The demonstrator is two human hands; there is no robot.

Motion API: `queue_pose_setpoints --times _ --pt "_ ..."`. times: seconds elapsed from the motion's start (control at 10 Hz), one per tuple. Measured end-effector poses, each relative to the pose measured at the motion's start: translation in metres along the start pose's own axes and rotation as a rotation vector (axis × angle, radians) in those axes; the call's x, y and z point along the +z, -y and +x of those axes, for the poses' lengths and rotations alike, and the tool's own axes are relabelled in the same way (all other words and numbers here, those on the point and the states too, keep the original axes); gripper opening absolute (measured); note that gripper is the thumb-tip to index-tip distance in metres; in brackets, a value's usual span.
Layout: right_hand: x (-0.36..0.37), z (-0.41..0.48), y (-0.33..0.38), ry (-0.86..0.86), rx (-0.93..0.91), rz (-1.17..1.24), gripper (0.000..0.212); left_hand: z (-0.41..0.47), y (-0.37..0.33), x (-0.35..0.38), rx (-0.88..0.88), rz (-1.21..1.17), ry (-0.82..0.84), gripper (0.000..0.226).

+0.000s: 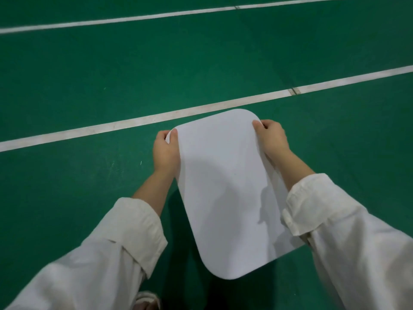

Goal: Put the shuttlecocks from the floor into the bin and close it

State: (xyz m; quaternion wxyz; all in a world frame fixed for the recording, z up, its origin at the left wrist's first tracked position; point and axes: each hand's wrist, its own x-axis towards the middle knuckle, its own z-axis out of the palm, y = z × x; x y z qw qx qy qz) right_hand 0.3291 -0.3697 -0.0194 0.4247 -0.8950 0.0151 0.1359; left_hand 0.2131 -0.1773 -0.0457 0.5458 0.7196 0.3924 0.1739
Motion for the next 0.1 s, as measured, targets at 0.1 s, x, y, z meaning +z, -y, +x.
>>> queue_pose_setpoints --times 0.1 --pt "-0.0011 -0.0075 0.0104 -0.042 -0.065 -0.303 0.035 0.0056 -0.0082 -0.0143 -0.061 0.243 0.136 0.038"
